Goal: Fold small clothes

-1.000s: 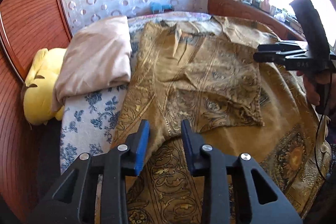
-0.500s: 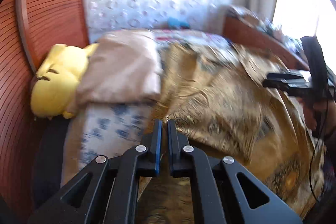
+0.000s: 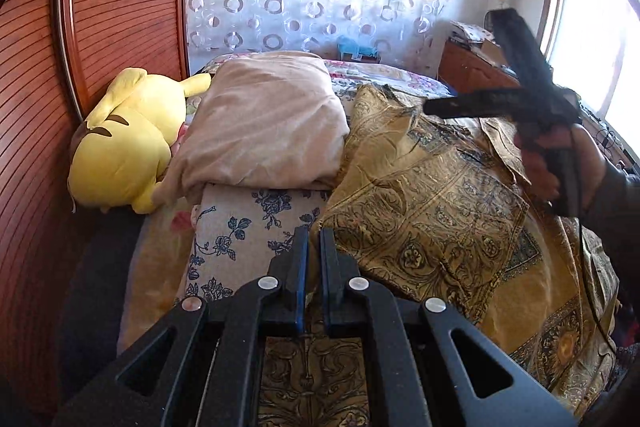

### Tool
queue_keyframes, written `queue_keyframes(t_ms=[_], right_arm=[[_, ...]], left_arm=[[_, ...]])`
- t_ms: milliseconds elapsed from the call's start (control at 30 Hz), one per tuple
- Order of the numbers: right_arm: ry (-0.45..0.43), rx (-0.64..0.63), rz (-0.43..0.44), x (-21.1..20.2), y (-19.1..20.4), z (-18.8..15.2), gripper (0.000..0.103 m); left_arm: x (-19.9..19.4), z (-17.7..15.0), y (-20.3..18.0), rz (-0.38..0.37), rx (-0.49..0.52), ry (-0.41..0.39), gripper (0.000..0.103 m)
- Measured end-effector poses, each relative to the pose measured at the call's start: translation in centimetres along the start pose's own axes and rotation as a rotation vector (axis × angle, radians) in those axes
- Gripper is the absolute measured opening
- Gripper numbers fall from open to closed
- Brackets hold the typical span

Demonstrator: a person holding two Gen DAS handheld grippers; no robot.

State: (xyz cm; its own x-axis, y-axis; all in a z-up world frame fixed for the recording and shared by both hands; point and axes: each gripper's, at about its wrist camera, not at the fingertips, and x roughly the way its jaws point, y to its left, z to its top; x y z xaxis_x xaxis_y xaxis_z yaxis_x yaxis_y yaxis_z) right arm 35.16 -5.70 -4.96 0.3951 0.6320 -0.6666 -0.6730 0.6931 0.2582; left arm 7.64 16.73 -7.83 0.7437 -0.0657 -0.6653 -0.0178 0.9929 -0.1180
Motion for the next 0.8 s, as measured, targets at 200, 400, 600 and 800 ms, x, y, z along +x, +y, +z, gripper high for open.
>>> queue_keyframes(t_ms=[200,400,600,800], right_arm=[[0.068,0.099,0.078,2.5,-1.9,1.2,0.028],[0.017,0.051,0.098,1.3,-0.1,4.1,0.004],[-0.059,-0.061,0.058,2.1,4.1,7.8,0.003],[-0.053,-0.135,-0.023,5.7,7.9,8.3,0.003]], left_arm=[[-0.1,-0.1,0.0,-0.001,0.014,-0.008,0.007],[-1.5,0.1,0.7,0.008,-0.023,-0.096,0.007],[-1.2,-0.3,2.0,0.038,-0.075,-0.103,0.007],[-0.3,-0.5,2.4,0.081,-0.068,-0.073,0.008]])
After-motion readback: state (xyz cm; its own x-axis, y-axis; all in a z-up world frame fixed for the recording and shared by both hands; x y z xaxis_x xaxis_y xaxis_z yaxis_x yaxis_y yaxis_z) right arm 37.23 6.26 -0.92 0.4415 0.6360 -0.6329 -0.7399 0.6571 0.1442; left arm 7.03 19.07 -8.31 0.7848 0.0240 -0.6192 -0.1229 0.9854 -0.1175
